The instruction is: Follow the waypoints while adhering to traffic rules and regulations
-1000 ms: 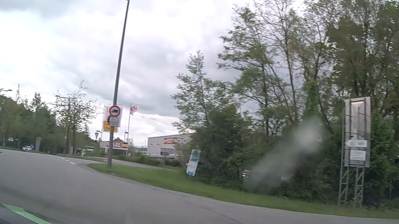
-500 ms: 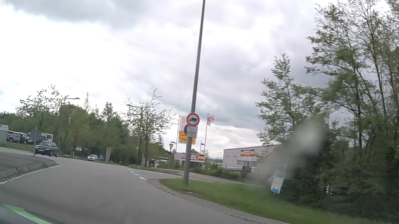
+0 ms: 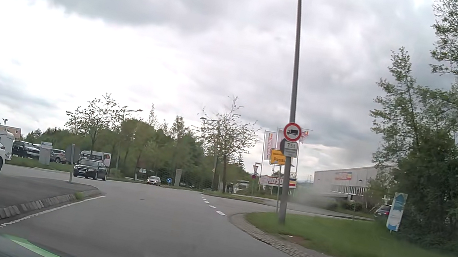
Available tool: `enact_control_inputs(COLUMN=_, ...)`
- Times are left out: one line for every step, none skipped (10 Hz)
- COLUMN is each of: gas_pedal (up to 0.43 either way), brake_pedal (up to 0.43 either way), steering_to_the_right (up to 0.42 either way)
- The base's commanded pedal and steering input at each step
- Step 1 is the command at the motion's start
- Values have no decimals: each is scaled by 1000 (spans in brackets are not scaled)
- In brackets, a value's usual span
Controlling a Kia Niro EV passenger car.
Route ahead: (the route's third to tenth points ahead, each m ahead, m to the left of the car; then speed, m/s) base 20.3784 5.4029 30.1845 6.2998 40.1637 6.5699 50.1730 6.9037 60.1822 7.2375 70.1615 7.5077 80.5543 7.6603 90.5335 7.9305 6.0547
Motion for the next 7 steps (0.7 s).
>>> enact_control_inputs(gas_pedal=421, brake_pedal=0, steering_to_the_right=-185)
enact_control_inputs(gas_pedal=421, brake_pedal=0, steering_to_the_right=-164)
enact_control_inputs(gas_pedal=429, brake_pedal=0, steering_to_the_right=-131)
enact_control_inputs(gas_pedal=429, brake_pedal=0, steering_to_the_right=-101)
enact_control_inputs(gas_pedal=429, brake_pedal=0, steering_to_the_right=-75)
enact_control_inputs(gas_pedal=441, brake_pedal=0, steering_to_the_right=-47)
enact_control_inputs(gas_pedal=441, brake_pedal=0, steering_to_the_right=-27)
